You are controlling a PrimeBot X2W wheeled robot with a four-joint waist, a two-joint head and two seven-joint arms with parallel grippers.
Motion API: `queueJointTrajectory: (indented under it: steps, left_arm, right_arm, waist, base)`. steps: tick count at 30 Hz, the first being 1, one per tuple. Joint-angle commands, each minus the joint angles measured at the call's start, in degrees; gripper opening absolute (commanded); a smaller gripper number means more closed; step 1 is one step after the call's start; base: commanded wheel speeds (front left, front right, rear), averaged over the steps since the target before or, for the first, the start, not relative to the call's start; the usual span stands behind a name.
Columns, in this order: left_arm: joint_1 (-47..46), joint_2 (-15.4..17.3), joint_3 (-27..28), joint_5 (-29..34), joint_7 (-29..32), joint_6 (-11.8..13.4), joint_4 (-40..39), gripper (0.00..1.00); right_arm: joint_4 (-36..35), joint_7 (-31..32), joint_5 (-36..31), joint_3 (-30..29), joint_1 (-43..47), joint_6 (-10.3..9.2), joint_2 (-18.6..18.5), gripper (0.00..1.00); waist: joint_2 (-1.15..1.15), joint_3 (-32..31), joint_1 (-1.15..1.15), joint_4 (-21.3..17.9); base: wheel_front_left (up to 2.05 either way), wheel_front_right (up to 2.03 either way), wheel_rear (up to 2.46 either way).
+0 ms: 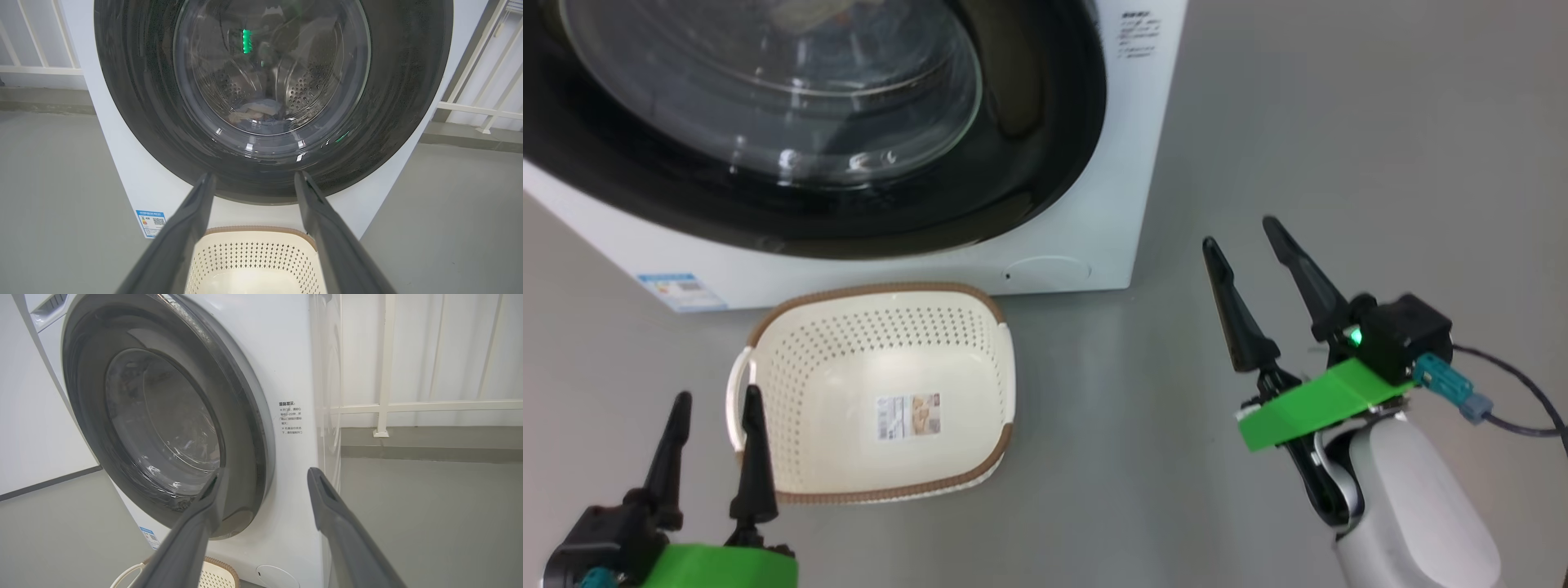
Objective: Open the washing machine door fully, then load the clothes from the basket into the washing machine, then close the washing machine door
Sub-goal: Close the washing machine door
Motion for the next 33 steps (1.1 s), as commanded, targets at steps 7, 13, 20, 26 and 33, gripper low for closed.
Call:
queueJointTrajectory:
  steps: [7,13,20,26,33]
  left_arm:
    - [3.05,1.12,4.62,0.4,-0.52,0.12,-2.3,1.0]
    - [5.57,1.12,5.3,0.98,-0.52,0.89,-2.72,1.0]
    - [8.69,1.12,5.04,1.73,-0.52,2.46,-3.77,1.0]
    - [11.21,1.12,4.07,1.54,-0.52,4.43,-5.85,1.0]
    - [12.61,1.12,2.61,1.75,-0.52,5.87,-6.65,1.0]
  right_arm:
    - [-2.79,-0.26,-1.06,-1.54,6.22,-0.15,1.08,1.0]
    - [-3.64,-0.26,-1.42,-4.41,10.33,-0.15,1.14,1.0]
    - [-4.79,-0.26,-0.47,-5.42,14.25,-0.15,1.16,1.0]
    - [-5.88,-0.26,-0.35,-5.84,16.5,-0.15,1.16,1.0]
    - [-6.56,-0.26,-1.08,-6.44,18.1,-0.15,1.17,1.0]
  waist:
    - [0.0,-4.78,0.0,-3.29]
    - [0.0,-6.97,0.0,-3.75]
    - [0.0,-9.21,0.0,-4.24]
    - [0.0,-10.31,0.0,-4.66]
    - [0.0,-10.95,0.0,-4.39]
  base:
    - [0.0,0.0,0.0]
    - [0.0,0.0,0.0]
    - [0.0,0.0,0.0]
    - [0.0,0.0,0.0]
    - [0.0,0.0,0.0]
